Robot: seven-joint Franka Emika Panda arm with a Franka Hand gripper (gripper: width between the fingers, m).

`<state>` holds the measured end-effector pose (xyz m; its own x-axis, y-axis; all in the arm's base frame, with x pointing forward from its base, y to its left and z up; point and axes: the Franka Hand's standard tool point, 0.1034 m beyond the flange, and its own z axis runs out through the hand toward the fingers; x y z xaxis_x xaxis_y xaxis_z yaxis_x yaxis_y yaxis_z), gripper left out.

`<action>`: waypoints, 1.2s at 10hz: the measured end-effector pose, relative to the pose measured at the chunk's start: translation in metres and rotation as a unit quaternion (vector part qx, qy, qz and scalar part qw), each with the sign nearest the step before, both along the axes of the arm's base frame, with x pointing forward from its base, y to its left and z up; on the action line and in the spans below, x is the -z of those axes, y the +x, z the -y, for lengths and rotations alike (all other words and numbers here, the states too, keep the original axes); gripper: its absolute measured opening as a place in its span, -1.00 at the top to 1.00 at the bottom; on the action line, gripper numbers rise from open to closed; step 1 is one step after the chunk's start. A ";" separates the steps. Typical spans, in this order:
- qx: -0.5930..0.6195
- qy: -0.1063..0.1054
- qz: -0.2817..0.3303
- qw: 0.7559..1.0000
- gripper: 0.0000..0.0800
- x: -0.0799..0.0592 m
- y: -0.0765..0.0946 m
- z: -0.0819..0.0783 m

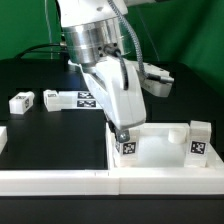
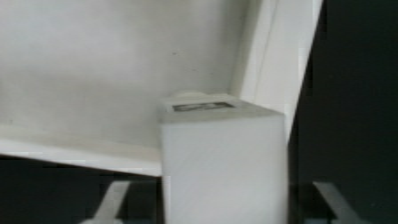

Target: Assemble square table

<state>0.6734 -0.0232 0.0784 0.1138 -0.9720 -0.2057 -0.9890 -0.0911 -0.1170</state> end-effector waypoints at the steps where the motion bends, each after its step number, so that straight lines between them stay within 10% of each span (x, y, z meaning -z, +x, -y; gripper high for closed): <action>1: 0.027 0.002 -0.006 1.000 0.24 0.000 0.000 0.001; 9: 0.306 0.039 -0.069 0.949 0.24 0.001 -0.007 0.000; 12: 0.293 0.038 -0.069 0.953 -0.23 0.000 -0.008 -0.003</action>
Offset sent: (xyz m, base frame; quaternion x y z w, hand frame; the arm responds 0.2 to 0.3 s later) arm 0.0000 0.0000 0.0000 0.0000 0.0000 0.1938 0.9810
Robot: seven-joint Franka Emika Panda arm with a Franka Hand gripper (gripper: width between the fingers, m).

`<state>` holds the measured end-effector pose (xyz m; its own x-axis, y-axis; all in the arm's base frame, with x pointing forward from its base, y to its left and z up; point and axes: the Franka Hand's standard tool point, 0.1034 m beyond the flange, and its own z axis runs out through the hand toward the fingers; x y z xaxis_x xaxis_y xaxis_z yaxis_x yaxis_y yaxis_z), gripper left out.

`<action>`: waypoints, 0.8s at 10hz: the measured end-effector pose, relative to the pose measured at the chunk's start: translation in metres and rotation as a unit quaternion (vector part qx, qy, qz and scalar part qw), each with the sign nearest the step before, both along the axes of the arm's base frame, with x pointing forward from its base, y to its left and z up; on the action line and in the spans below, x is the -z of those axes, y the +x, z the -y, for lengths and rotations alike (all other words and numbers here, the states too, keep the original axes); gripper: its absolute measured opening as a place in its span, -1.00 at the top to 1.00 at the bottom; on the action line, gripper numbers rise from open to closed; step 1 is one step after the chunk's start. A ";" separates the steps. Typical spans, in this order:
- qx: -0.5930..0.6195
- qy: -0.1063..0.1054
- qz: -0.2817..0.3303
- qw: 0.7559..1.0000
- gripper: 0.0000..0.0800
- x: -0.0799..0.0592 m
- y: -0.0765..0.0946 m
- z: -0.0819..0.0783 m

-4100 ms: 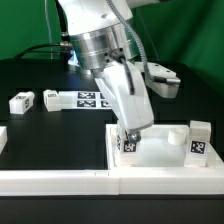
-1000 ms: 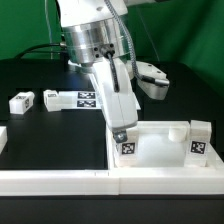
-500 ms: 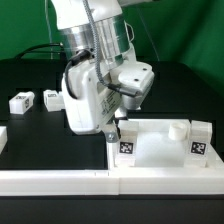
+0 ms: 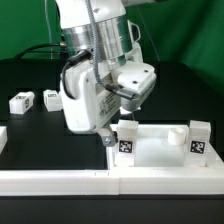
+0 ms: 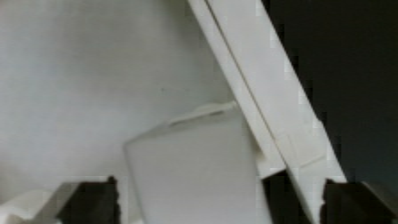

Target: Assemble square table

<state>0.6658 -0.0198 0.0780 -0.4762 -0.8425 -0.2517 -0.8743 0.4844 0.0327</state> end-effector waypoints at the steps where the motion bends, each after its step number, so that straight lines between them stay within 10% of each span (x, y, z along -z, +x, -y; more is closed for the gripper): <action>1: -0.007 0.004 -0.002 1.000 -0.54 -0.005 0.000 -0.008; 8: -0.068 0.028 -0.017 0.997 -0.62 -0.035 -0.012 -0.045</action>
Offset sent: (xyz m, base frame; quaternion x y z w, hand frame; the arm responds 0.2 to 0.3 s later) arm -0.0291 0.0279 0.0301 -0.0810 0.0068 -0.0487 0.9955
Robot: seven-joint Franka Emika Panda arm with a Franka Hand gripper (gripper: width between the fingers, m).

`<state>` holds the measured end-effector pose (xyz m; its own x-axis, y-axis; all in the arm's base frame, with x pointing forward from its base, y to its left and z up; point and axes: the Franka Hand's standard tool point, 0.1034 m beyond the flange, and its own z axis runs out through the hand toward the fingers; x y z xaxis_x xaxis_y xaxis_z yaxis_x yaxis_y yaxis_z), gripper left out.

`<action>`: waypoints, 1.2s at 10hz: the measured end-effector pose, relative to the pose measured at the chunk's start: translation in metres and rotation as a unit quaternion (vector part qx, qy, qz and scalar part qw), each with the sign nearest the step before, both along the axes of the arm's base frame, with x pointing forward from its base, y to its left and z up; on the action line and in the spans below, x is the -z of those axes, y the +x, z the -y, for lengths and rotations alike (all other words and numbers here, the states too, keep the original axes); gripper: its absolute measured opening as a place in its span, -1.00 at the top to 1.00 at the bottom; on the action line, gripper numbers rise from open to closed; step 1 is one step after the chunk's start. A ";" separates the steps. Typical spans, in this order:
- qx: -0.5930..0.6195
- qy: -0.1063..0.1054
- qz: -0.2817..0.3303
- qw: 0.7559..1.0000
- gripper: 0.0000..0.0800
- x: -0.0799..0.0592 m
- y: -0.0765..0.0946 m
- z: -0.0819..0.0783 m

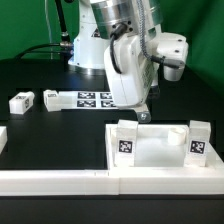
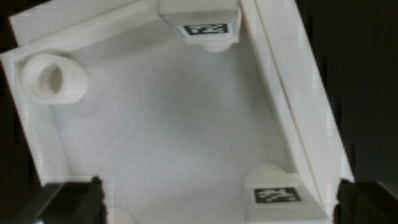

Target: Assemble square table

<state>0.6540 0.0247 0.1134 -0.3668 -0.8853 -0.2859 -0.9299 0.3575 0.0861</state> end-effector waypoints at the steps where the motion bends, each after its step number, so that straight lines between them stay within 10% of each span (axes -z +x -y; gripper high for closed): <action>1: 0.000 0.000 0.000 1.000 -0.62 0.000 0.000 -0.001; 5: -0.003 -0.001 0.000 1.000 -0.62 0.001 -0.002 -0.003; 9: -0.045 0.003 -0.050 0.998 -0.62 0.024 -0.059 -0.059; 12: -0.061 -0.007 -0.061 0.996 -0.62 0.054 -0.071 -0.042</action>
Offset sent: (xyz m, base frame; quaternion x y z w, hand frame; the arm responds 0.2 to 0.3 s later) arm 0.0000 0.0000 0.0000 0.0000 0.0000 0.0000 1.0000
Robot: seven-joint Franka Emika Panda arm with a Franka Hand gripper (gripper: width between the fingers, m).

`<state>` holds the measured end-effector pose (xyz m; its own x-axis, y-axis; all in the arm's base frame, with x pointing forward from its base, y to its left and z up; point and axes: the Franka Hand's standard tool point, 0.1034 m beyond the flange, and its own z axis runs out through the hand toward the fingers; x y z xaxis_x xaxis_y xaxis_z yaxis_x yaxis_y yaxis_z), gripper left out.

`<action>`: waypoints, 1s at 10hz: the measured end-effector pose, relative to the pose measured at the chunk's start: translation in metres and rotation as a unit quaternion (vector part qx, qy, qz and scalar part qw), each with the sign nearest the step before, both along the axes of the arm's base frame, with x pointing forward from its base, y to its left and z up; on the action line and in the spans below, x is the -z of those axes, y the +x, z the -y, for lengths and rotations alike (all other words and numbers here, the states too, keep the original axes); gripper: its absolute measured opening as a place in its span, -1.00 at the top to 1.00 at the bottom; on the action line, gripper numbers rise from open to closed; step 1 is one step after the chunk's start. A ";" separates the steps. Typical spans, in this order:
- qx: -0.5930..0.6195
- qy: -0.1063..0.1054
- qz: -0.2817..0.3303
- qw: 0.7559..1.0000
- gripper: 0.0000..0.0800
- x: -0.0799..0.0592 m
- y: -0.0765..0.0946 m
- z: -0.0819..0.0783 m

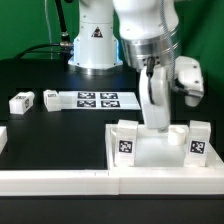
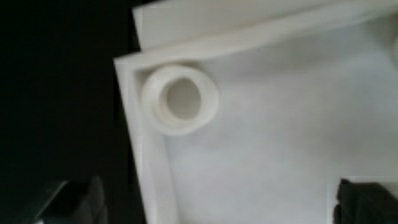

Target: Assemble square table

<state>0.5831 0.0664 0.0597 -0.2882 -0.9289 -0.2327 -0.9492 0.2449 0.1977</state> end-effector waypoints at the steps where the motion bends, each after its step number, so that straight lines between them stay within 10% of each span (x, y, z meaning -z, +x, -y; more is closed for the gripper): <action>1: 0.005 -0.018 0.034 0.999 -0.62 0.003 0.000 0.008; 2: 0.028 -0.039 0.126 0.991 -0.62 -0.002 0.001 0.020; 10: -0.069 -0.019 0.101 0.992 -0.62 0.013 -0.032 0.021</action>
Offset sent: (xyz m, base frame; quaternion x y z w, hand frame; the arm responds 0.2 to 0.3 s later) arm 0.0000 0.0000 0.0000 0.0000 0.0000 0.0000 1.0000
